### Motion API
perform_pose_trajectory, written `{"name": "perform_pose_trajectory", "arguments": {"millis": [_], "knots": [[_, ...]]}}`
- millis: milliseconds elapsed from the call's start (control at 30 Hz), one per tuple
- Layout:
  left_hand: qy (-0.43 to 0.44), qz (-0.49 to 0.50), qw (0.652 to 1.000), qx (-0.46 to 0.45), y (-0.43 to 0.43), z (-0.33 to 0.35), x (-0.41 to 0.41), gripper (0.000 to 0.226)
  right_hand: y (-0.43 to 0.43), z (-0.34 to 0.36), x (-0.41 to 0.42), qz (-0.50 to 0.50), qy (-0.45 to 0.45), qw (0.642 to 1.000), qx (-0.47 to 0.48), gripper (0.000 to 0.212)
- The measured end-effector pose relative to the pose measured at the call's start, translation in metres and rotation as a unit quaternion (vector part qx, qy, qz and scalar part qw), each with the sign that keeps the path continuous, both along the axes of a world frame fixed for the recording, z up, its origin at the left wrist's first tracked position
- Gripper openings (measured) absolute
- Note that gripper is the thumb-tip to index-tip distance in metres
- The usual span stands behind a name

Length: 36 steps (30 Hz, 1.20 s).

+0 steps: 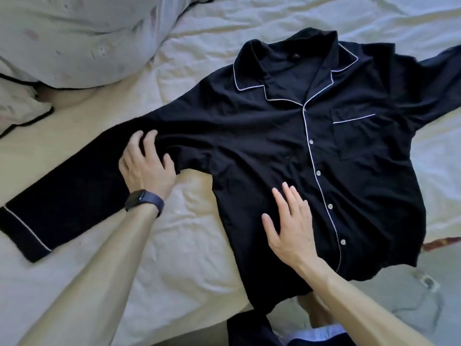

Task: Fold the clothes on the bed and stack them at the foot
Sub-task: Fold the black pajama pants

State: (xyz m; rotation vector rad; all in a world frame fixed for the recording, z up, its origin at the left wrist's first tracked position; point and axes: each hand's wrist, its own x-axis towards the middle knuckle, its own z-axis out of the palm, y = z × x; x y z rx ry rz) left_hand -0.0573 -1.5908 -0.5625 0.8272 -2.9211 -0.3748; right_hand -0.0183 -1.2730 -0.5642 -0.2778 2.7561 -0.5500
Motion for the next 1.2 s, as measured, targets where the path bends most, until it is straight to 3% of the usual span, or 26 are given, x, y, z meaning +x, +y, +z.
{"name": "perform_pose_trajectory", "arguments": {"millis": [100, 267, 400, 467, 533, 667, 733, 867, 1000, 1100, 1200], "knots": [[0.029, 0.031, 0.997, 0.067, 0.091, -0.001, 0.069, 0.054, 0.035, 0.013, 0.014, -0.018, -0.008, 1.000, -0.001, 0.060], [-0.094, 0.168, 0.956, 0.221, 0.246, 0.015, 0.178, 0.056, 0.141, 0.030, 0.024, -0.143, -0.039, 0.989, 0.013, 0.059], [-0.186, 0.291, 0.894, 0.284, 0.302, 0.007, 0.211, 0.069, 0.240, 0.016, 0.009, -0.351, -0.083, 0.932, 0.028, 0.067], [-0.203, 0.307, 0.884, 0.290, 0.314, -0.002, 0.219, 0.067, 0.287, 0.005, 0.001, -0.428, -0.146, 0.891, 0.034, 0.080], [-0.192, 0.304, 0.888, 0.286, 0.321, -0.012, 0.226, 0.062, 0.326, -0.009, -0.003, -0.432, -0.198, 0.880, 0.023, 0.093], [-0.135, 0.316, 0.877, 0.335, 0.323, -0.022, 0.235, 0.034, 0.375, -0.026, -0.009, -0.361, -0.249, 0.899, 0.006, 0.099], [-0.098, 0.333, 0.862, 0.370, 0.325, -0.025, 0.240, 0.025, 0.387, -0.026, -0.009, -0.296, -0.273, 0.915, -0.009, 0.093], [-0.075, 0.335, 0.822, 0.455, 0.336, -0.016, 0.250, 0.026, 0.391, -0.021, 0.003, -0.181, -0.260, 0.947, -0.047, 0.052], [-0.060, 0.362, 0.815, 0.449, 0.340, -0.001, 0.271, 0.015, 0.403, -0.013, 0.005, -0.276, -0.203, 0.929, -0.137, 0.022], [-0.022, 0.408, 0.794, 0.451, 0.338, 0.015, 0.289, 0.012, 0.434, -0.004, 0.011, -0.347, -0.175, 0.899, -0.200, 0.022], [-0.047, 0.433, 0.780, 0.449, 0.342, 0.022, 0.304, 0.014, 0.456, 0.001, 0.016, -0.403, -0.167, 0.869, -0.232, 0.016]]}}
